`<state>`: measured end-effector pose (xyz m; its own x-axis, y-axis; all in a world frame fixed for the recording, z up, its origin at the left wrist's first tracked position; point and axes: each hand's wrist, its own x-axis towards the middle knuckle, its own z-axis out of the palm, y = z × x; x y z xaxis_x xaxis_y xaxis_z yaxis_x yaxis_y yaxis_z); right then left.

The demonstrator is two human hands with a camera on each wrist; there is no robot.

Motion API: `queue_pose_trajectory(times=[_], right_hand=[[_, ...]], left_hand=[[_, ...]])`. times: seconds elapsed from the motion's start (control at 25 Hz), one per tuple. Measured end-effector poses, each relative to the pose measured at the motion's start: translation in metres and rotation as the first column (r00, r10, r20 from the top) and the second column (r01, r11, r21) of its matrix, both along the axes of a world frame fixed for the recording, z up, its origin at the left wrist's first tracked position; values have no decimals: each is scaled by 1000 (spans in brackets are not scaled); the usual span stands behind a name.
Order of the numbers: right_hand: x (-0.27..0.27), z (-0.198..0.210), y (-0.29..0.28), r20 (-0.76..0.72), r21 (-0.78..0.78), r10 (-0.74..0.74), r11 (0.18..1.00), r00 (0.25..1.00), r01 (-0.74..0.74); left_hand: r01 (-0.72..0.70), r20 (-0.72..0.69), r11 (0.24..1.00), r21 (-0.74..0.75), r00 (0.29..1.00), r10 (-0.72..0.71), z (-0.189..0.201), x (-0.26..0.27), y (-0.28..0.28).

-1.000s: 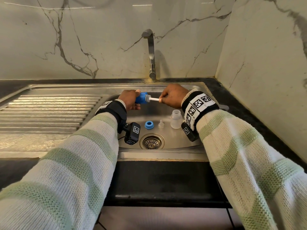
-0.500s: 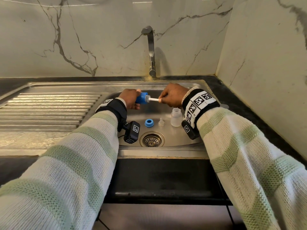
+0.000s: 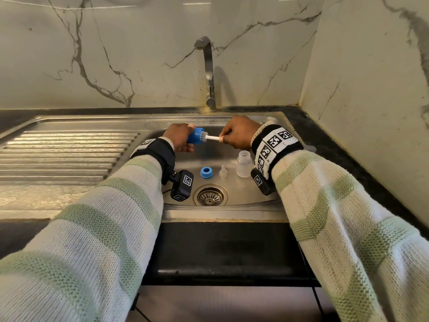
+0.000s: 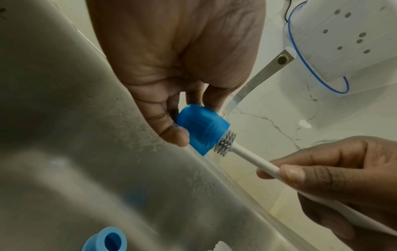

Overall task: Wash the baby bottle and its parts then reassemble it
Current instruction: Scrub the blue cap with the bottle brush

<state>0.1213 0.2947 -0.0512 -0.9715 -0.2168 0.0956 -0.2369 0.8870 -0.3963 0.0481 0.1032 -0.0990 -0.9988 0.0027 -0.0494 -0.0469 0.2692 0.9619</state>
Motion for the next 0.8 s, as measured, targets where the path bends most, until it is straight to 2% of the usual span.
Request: queue_pose_trajectory(times=[0.2, 0.36, 0.48, 0.56, 0.72, 0.8], right_hand=[[0, 2, 3, -5, -15, -31, 999, 1000, 31], [-2, 4, -3, -83, -7, -39, 999, 996, 38], [0, 4, -1, -45, -47, 6, 999, 999, -8], [2, 7, 2, -29, -31, -4, 1000, 1000, 3], [2, 12, -1, -91, 45, -21, 999, 996, 25], [3, 11, 0, -59, 19, 1, 1000, 998, 0]], left_hand=[[-19, 2, 999, 26, 1000, 19, 1, -1, 0], [-71, 46, 988, 140, 997, 66, 8, -4, -1], [-68, 66, 990, 126, 996, 60, 6, -4, -4], [-54, 60, 990, 133, 997, 46, 6, -3, -5], [-63, 36, 986, 156, 998, 58, 10, -5, -2], [-82, 52, 985, 154, 996, 75, 10, -4, -5]])
